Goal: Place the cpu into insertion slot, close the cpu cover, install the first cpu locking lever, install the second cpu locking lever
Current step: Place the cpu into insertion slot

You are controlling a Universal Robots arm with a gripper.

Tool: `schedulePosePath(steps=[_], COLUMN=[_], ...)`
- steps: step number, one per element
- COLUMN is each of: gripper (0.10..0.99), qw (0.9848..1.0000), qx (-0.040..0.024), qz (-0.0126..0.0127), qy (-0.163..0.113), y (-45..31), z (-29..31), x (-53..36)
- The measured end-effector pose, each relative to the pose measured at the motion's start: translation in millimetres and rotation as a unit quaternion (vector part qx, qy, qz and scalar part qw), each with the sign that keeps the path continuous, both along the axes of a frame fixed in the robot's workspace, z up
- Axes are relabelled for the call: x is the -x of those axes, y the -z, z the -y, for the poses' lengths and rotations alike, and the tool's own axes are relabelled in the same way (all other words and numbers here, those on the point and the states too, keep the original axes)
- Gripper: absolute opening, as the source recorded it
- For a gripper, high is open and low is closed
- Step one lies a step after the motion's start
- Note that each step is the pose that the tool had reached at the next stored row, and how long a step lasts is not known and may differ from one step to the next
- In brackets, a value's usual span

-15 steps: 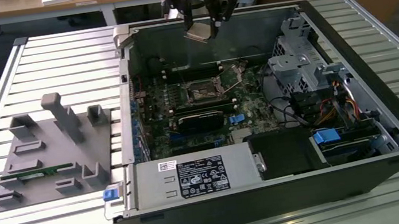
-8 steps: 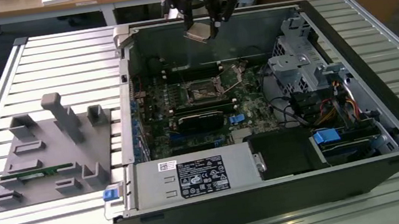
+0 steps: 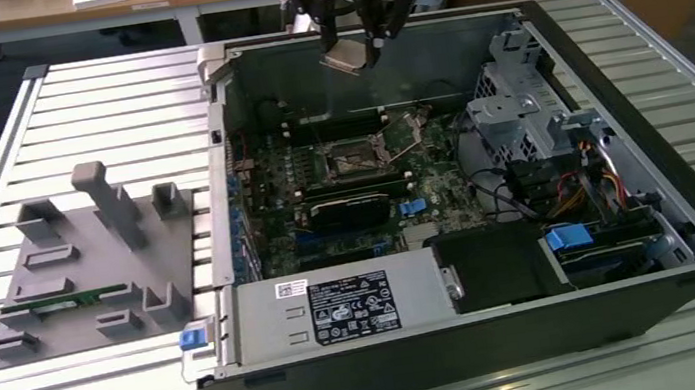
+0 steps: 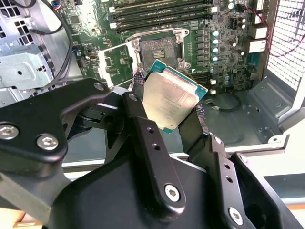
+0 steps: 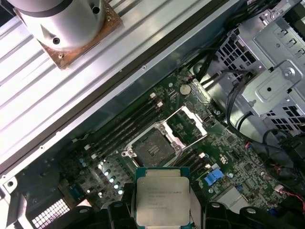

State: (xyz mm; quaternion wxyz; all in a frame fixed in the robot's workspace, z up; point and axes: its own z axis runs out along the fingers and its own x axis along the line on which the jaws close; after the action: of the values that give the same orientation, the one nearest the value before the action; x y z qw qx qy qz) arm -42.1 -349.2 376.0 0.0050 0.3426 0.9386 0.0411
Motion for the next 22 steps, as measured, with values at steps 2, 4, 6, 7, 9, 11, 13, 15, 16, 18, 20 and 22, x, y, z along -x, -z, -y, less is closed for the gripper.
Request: schedulePosePath(steps=[2, 4, 6, 7, 9, 11, 13, 15, 16, 18, 20, 22], gripper=[0.541, 0.541, 0.541, 0.541, 0.541, 0.541, 0.541, 0.541, 0.541, 0.541, 0.541, 0.541], qw=[1.0, 1.0, 0.9999, 0.9999, 0.9998, 0.9995, 0.999, 0.9984, 0.9981, 0.9973, 0.9965, 0.9956], qx=[0.0, 0.0, 0.0, -0.0001, 0.0, 0.0, 0.0001, 0.0002, 0.0003, 0.0003, 0.0003, 0.0003], qz=[0.0, 0.0, 0.0, 0.0, 0.0, 0.0, 0.0, 0.0, 0.0, 0.0, 0.0, 0.0], qy=[0.004, 0.008, 0.012, 0.014, 0.021, 0.033, 0.045, 0.057, 0.062, 0.073, 0.084, 0.094], y=[0.0, 0.0, 0.1, 0.1, 0.1, 0.3, 0.4, 0.6, 0.6, 0.7, 0.7, 0.8], z=[0.0, 0.0, 0.0, 0.0, 0.0, 0.0, 0.0, 0.0, 0.0, 0.0, 0.0, 0.0], x=[0.1, 0.2, 0.4, 0.4, 0.7, 0.9, 1.0, 1.1, 1.1, 1.4, 1.6, 1.9])
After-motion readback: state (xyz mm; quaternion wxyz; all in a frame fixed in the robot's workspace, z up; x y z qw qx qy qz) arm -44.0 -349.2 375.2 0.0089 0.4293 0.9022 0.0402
